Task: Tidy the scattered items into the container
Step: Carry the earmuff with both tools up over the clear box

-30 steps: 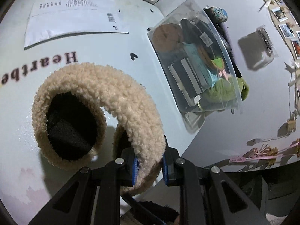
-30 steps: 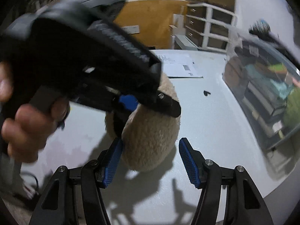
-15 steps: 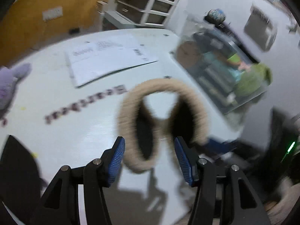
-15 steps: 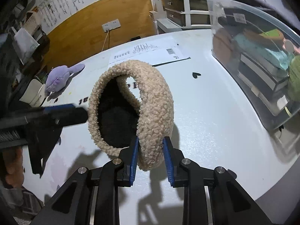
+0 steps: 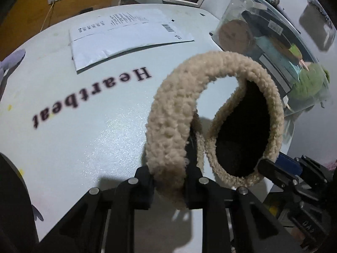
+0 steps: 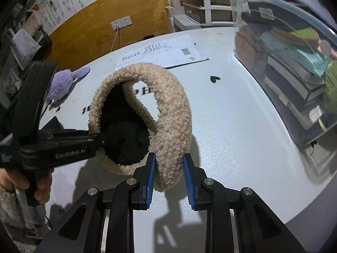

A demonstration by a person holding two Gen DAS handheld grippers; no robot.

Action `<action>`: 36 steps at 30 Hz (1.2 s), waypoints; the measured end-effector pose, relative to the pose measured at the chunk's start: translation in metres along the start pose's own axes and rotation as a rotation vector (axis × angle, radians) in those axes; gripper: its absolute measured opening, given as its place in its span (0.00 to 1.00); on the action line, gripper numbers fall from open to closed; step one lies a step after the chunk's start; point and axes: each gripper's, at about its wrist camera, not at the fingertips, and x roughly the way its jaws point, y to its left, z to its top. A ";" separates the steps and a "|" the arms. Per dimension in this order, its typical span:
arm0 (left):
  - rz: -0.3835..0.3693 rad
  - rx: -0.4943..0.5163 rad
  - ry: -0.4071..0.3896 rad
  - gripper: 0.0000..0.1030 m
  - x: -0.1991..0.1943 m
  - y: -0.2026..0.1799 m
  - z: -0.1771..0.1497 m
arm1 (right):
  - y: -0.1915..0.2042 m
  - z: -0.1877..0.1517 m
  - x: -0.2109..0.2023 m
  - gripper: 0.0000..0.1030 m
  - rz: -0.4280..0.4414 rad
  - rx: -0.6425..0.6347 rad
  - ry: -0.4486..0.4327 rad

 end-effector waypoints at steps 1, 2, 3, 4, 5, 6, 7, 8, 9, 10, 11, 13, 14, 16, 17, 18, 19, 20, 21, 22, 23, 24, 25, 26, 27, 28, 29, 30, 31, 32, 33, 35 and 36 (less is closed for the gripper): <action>-0.007 0.004 -0.002 0.19 0.000 -0.001 0.001 | -0.002 0.001 0.001 0.26 -0.002 0.010 0.007; -0.012 0.011 -0.003 0.18 -0.001 -0.003 0.001 | -0.004 0.002 0.002 0.26 -0.005 0.020 0.014; -0.018 0.017 -0.005 0.18 -0.002 -0.005 0.001 | -0.006 0.003 0.004 0.26 -0.010 0.029 0.026; -0.020 0.029 -0.008 0.18 -0.002 -0.007 0.001 | -0.007 0.004 0.008 0.26 -0.015 0.036 0.046; -0.014 0.049 -0.011 0.18 -0.002 -0.010 0.001 | -0.009 0.005 0.011 0.26 -0.021 0.043 0.064; -0.009 0.066 -0.014 0.18 -0.003 -0.013 0.000 | -0.011 0.007 0.014 0.26 -0.032 0.055 0.070; -0.004 0.077 -0.016 0.18 -0.003 -0.016 0.000 | -0.013 0.008 0.016 0.26 -0.033 0.061 0.075; 0.000 0.083 -0.017 0.18 -0.003 -0.018 -0.001 | -0.015 0.009 0.018 0.26 -0.034 0.066 0.078; 0.005 0.086 -0.020 0.18 -0.004 -0.020 -0.001 | -0.016 0.011 0.019 0.26 -0.033 0.067 0.074; 0.010 0.087 -0.022 0.18 -0.006 -0.021 -0.002 | -0.016 0.012 0.018 0.23 -0.031 0.064 0.073; 0.016 0.092 -0.027 0.18 -0.008 -0.023 -0.002 | -0.016 0.013 0.017 0.22 -0.029 0.062 0.072; 0.028 0.111 -0.043 0.18 -0.013 -0.030 -0.002 | -0.018 0.014 0.009 0.21 -0.029 0.057 0.062; 0.025 0.120 -0.055 0.18 -0.018 -0.033 -0.001 | -0.019 0.015 0.003 0.21 -0.032 0.052 0.052; 0.015 0.138 -0.087 0.18 -0.029 -0.044 0.003 | -0.020 0.018 -0.015 0.21 -0.040 0.038 0.026; 0.008 0.149 -0.106 0.18 -0.036 -0.050 0.005 | -0.020 0.020 -0.028 0.21 -0.051 0.020 0.001; 0.000 0.164 -0.131 0.18 -0.046 -0.057 0.008 | -0.019 0.023 -0.041 0.21 -0.061 0.003 -0.024; -0.010 0.177 -0.156 0.18 -0.056 -0.065 0.010 | -0.018 0.025 -0.055 0.21 -0.066 -0.008 -0.051; -0.025 0.189 -0.186 0.18 -0.067 -0.072 0.013 | -0.018 0.028 -0.071 0.21 -0.072 -0.019 -0.079; -0.045 0.201 -0.217 0.18 -0.079 -0.080 0.017 | -0.019 0.030 -0.088 0.21 -0.081 -0.024 -0.114; -0.064 0.213 -0.244 0.18 -0.089 -0.088 0.022 | -0.020 0.033 -0.106 0.21 -0.089 -0.029 -0.148; -0.085 0.226 -0.272 0.18 -0.100 -0.097 0.027 | -0.021 0.036 -0.124 0.21 -0.098 -0.034 -0.182; -0.108 0.243 -0.299 0.18 -0.109 -0.106 0.033 | -0.022 0.039 -0.141 0.21 -0.107 -0.038 -0.215; -0.130 0.260 -0.320 0.18 -0.116 -0.116 0.040 | -0.025 0.041 -0.156 0.21 -0.119 -0.037 -0.246; -0.154 0.279 -0.340 0.18 -0.123 -0.127 0.047 | -0.028 0.043 -0.171 0.21 -0.131 -0.035 -0.276; -0.181 0.300 -0.359 0.18 -0.128 -0.138 0.056 | -0.033 0.046 -0.186 0.21 -0.149 -0.031 -0.301; -0.210 0.322 -0.371 0.18 -0.131 -0.150 0.065 | -0.038 0.048 -0.197 0.21 -0.166 -0.028 -0.322; -0.228 0.341 -0.380 0.18 -0.133 -0.160 0.072 | -0.043 0.051 -0.207 0.21 -0.186 -0.025 -0.342; -0.246 0.360 -0.389 0.18 -0.134 -0.171 0.080 | -0.049 0.054 -0.216 0.21 -0.206 -0.022 -0.362; -0.264 0.379 -0.395 0.18 -0.135 -0.182 0.087 | -0.056 0.057 -0.225 0.21 -0.226 -0.020 -0.381; -0.281 0.398 -0.396 0.18 -0.135 -0.194 0.094 | -0.063 0.059 -0.232 0.21 -0.252 -0.021 -0.397; -0.297 0.418 -0.396 0.18 -0.134 -0.207 0.102 | -0.071 0.063 -0.236 0.21 -0.282 -0.026 -0.407; -0.313 0.464 -0.393 0.18 -0.129 -0.235 0.117 | -0.090 0.070 -0.243 0.21 -0.333 -0.025 -0.418; -0.315 0.485 -0.389 0.18 -0.124 -0.248 0.124 | -0.099 0.073 -0.243 0.21 -0.339 -0.017 -0.412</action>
